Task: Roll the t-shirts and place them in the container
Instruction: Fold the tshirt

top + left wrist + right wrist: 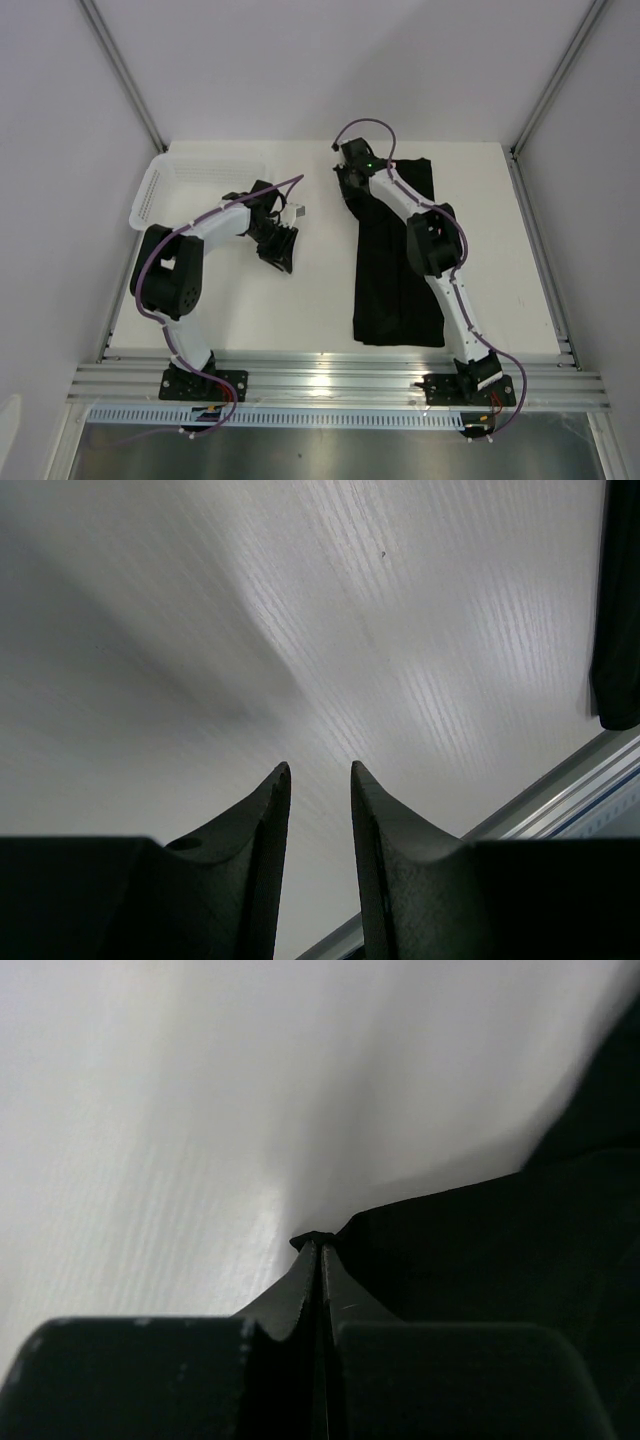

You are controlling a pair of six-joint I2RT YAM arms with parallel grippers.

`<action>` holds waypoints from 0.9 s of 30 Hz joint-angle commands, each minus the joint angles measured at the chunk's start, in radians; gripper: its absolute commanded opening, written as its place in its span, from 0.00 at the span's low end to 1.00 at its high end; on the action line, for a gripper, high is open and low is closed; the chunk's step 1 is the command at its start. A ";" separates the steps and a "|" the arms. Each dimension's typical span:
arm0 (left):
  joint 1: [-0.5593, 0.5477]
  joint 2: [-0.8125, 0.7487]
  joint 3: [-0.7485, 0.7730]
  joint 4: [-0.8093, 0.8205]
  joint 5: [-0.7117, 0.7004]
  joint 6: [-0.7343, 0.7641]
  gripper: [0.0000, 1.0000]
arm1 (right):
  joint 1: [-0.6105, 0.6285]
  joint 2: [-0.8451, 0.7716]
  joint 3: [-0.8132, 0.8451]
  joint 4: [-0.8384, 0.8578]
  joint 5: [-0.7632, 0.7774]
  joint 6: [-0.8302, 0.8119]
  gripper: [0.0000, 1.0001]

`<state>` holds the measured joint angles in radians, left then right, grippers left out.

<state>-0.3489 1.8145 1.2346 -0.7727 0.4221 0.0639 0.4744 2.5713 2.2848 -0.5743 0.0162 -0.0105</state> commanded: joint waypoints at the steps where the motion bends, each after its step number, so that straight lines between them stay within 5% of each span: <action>1: 0.011 -0.001 0.026 0.000 0.015 0.024 0.34 | -0.059 -0.063 0.013 0.031 -0.027 0.084 0.00; 27: 0.013 0.002 0.029 -0.002 0.012 0.025 0.34 | -0.296 -0.218 -0.165 0.156 -0.102 0.279 0.00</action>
<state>-0.3477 1.8145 1.2346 -0.7731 0.4221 0.0647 0.1974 2.4023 2.1197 -0.4355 -0.0879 0.2615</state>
